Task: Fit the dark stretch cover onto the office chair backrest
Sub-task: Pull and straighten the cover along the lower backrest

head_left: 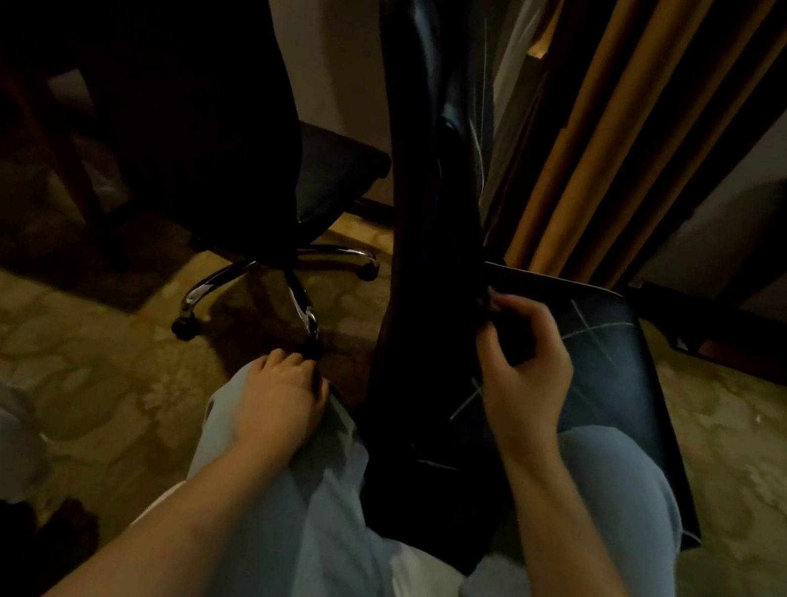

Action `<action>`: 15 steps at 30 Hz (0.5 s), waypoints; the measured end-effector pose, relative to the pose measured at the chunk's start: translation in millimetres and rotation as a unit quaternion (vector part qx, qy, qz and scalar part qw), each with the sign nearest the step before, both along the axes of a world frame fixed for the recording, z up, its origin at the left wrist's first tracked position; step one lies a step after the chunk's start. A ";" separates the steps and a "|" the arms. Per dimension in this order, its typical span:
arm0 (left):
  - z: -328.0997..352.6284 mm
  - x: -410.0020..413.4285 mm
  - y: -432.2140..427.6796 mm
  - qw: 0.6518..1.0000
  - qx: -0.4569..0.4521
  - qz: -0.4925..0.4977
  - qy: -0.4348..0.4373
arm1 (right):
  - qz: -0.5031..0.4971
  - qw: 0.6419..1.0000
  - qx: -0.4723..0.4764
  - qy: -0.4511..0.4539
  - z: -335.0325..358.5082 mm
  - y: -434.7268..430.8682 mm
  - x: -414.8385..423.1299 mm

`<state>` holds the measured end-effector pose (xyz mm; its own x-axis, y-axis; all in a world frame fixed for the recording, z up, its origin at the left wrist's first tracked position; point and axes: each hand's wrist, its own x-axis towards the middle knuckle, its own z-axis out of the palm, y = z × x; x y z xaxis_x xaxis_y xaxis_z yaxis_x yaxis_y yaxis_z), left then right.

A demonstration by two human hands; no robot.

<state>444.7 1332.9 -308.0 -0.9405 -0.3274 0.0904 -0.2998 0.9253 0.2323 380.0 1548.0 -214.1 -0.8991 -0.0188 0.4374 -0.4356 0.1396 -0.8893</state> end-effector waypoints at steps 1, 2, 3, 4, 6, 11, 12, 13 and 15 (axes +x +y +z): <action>-0.1 -0.4 0.2 1.000 0.000 0.002 0.001 | -0.011 1.000 -0.001 -0.012 -10.4 1.6 2.0; 0.5 -0.8 0.8 1.000 0.000 0.007 0.000 | -0.023 0.999 0.004 -0.025 -20.6 3.5 4.1; 0.6 -1.2 1.3 1.000 -0.003 0.013 -0.003 | -0.031 0.999 0.012 -0.041 -29.9 5.8 5.8; 1.1 -1.6 2.3 1.000 -0.010 0.017 -0.006 | -0.036 0.997 0.022 -0.059 -38.3 8.1 6.6; 2.0 -2.5 3.6 0.999 -0.021 0.018 -0.018 | -0.038 0.994 0.042 -0.097 -50.7 12.2 6.9; 4.2 -2.7 2.2 0.999 -0.016 0.017 -0.032 | -0.028 0.993 0.046 -0.101 -44.0 14.1 2.5; 4.3 -2.4 2.1 0.999 -0.011 0.014 -0.033 | -0.023 0.996 0.039 -0.082 -33.4 12.4 1.6; 3.8 -1.9 1.8 0.999 -0.008 0.012 -0.035 | -0.015 0.998 0.031 -0.056 -21.0 10.0 0.8; 1.8 -0.4 1.2 1.000 -0.009 0.011 -0.024 | 0.004 1.000 0.022 -0.003 1.4 4.9 -1.3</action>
